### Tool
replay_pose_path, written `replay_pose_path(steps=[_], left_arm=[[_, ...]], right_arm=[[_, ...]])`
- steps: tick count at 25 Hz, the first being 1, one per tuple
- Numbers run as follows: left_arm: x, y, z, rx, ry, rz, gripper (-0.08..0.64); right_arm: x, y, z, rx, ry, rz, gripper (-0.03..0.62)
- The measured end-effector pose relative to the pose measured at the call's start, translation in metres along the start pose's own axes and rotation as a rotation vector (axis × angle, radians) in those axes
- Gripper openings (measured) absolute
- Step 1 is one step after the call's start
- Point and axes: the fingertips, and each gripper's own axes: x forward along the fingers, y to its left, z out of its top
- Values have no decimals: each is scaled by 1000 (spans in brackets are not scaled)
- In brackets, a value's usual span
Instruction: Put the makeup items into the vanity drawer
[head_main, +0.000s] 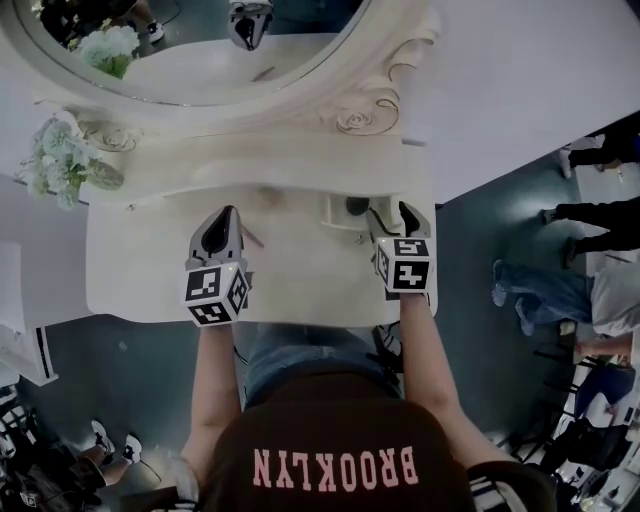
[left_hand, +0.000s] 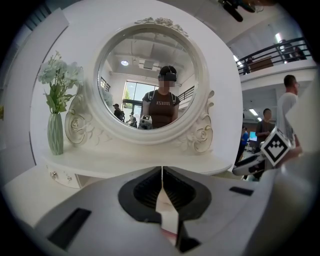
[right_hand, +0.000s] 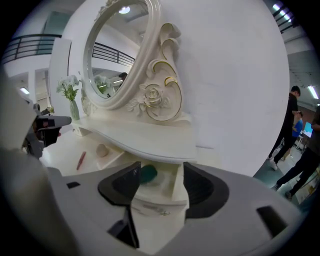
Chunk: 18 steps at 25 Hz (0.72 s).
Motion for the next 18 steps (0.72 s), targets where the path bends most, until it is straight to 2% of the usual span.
replay_pose_path(steps=[6,7,9,18], left_arm=[[-8,6,7,6,-15,5,6],[-10,10,8,6,-18,10,6],[-15,18,11,5,-24,22,6],[-39,62,18,2,-35,67,6]], right_arm=[[-6,9,15,-7,-48,7,238],[-8,12,20,-8,-64,4,194],[-12,17,31,-6,-107,-3,-2],[-8,67,59,-17,-166,47,-2]])
